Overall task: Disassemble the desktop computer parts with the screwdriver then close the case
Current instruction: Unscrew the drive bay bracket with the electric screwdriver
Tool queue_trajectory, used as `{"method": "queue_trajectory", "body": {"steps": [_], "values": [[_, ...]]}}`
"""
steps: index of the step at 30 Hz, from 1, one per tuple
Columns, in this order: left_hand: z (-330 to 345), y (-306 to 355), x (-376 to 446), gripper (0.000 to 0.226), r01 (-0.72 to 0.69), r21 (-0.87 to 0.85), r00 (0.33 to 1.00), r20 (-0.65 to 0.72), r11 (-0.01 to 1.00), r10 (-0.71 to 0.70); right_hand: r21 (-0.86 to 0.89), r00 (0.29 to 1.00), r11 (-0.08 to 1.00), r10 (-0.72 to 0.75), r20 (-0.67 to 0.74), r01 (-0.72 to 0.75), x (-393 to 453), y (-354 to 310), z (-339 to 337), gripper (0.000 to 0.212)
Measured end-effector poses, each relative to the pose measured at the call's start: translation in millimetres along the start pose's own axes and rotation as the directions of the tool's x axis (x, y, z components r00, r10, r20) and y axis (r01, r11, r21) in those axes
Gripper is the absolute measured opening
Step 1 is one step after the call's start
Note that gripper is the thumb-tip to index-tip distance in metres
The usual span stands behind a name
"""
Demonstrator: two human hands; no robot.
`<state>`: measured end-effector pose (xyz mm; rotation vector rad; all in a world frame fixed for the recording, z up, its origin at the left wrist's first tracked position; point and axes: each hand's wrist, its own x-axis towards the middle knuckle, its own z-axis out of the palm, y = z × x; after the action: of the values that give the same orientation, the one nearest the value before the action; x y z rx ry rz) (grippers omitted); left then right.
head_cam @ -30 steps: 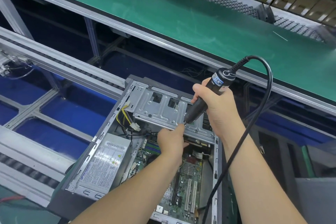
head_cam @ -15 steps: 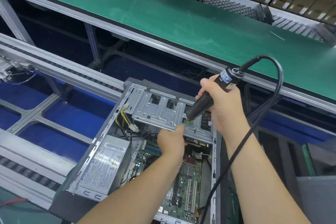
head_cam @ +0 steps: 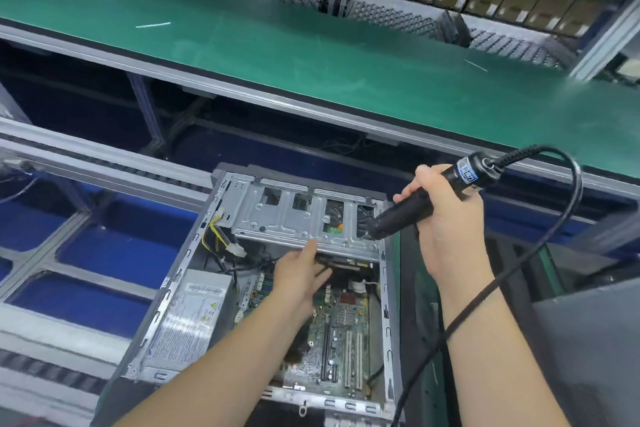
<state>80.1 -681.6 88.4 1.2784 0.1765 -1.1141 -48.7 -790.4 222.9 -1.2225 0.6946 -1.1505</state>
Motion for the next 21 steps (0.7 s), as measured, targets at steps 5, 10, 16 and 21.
{"method": "queue_trajectory", "body": {"steps": [5, 10, 16, 21], "values": [[-21.3, -10.7, -17.1, 0.029, 0.008, -0.001, 0.999, -0.033, 1.000, -0.008, 0.071, 0.989, 0.997, -0.031, -0.146, 0.042, -30.2, -7.3, -18.7, 0.029], [-13.5, -18.8, -41.7, 0.012, -0.040, 0.209, 0.993, 0.119, 0.977, 0.015, 0.117, 0.954, 0.988, -0.065, -0.292, 0.103, -62.4, -12.9, -66.6, 0.018], [25.4, -40.6, -83.8, 0.019, -0.139, 0.431, 0.930, 0.365, 0.892, -0.032, 0.188, 0.932, 0.976, -0.035, -0.360, 0.109, -93.8, -24.5, -135.4, 0.011], [52.7, -64.4, -105.8, 0.015, -0.397, 0.650, 0.881, 0.467, 0.648, 0.072, 0.223, 0.937, 0.974, 0.030, -0.348, 0.052, -107.4, -9.9, -194.1, 0.015]]}}
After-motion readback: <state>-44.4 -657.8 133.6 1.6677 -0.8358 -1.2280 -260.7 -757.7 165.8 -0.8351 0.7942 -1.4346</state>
